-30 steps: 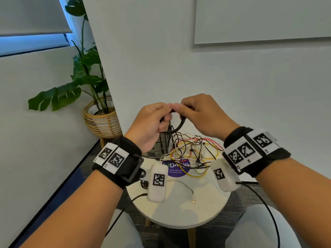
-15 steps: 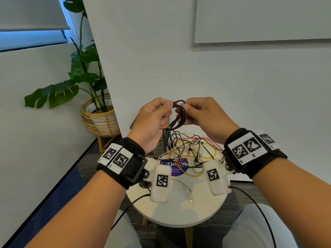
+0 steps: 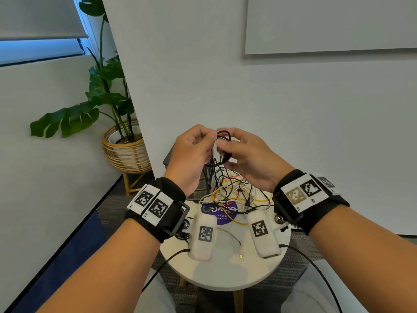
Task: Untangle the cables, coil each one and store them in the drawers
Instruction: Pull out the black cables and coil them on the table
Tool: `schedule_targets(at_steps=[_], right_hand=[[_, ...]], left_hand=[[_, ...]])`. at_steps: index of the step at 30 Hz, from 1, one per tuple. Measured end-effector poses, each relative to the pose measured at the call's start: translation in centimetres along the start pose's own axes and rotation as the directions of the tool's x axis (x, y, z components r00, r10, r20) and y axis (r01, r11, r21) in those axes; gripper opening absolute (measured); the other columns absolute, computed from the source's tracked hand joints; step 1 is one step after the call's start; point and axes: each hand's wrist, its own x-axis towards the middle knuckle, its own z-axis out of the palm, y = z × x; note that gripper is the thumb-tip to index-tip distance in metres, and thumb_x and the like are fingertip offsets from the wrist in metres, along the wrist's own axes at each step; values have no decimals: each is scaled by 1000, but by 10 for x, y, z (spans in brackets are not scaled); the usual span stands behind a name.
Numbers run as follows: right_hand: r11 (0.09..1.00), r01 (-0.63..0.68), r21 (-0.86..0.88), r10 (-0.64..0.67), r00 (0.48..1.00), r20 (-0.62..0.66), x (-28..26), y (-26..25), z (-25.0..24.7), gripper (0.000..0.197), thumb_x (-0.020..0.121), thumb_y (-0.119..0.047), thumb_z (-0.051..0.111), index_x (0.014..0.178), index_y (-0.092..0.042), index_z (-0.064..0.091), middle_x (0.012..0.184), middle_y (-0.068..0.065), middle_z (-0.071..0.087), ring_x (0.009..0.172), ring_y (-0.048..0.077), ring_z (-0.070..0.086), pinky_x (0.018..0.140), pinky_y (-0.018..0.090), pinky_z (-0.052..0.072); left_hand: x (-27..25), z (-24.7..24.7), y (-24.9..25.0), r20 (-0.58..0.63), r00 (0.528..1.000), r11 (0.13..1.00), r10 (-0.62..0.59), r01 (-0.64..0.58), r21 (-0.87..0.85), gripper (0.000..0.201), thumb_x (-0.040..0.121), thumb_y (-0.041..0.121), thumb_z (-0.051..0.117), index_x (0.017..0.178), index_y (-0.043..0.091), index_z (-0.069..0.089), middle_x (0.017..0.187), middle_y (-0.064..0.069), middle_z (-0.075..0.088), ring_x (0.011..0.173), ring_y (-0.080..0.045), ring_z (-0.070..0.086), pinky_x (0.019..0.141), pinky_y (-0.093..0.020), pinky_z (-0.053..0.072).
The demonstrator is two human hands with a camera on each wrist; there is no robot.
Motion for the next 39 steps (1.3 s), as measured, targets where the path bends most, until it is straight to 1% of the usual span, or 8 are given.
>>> schedule_targets(at_steps=[5,10,20,23,26,29,32,39], right_hand=[[924,-1,-383,-15,999,-38,0,-7,2,39,86,0,72,121,-11,61,88,10,73,78,19,67,70,33,53],[607,-3,-795,26,1000,17,4,-9,0,45,83,-5,77,126,-6,63,78,10,77,79,28,76,83,47,61],[543,91,-835,9,993,114,-14,8,-12,59,90,-26,76,140,-31,45,113,-4,71,101,15,68,87,33,56],[550,186,-814,-242,969,58,-19,8,-9,55,89,-34,75,136,-34,47,123,-9,56,107,10,57,83,23,48],[432,368,-823,-493,861,126,-28,0,7,23,89,-27,72,111,-28,62,92,-10,59,78,6,54,69,19,43],[200,349,-916,-334,903,271,-27,0,25,12,95,-32,63,91,-23,70,70,-8,61,65,8,55,63,31,47],[-85,204,-975,-151,965,215,-18,9,37,30,99,-44,57,107,-17,70,91,5,65,84,27,62,65,33,44],[-117,132,-984,-117,982,146,-9,22,45,26,104,-35,50,111,-15,65,81,2,45,72,26,49,63,33,37]], left_hand=[[3,-3,-6,-51,998,1000,-29,30,5,14,104,8,53,100,4,66,58,5,44,50,-6,34,49,-19,30],[6,-7,-12,-115,993,997,-41,48,57,20,105,10,52,111,2,69,55,13,48,50,-6,34,48,-19,30],[6,-22,-17,-147,983,993,-108,114,35,23,105,14,53,103,11,76,65,2,40,53,-9,29,50,-20,28],[9,-27,-15,-180,978,993,-102,112,44,18,103,16,58,105,12,75,80,-6,52,52,-6,34,51,-19,32],[13,-28,-14,-212,971,993,-109,116,23,15,102,14,60,103,12,74,79,-6,53,53,-7,34,53,-21,31],[17,-25,-15,-233,961,989,-151,147,-36,16,103,10,57,105,9,72,64,3,42,53,-8,32,52,-21,30],[19,-19,-15,-233,956,984,-177,167,-61,17,103,8,55,104,8,71,64,2,40,51,-8,32,50,-20,32],[18,-11,-16,-241,948,972,-208,172,-163,16,103,5,53,109,4,68,69,0,38,53,-9,31,50,-21,31]])
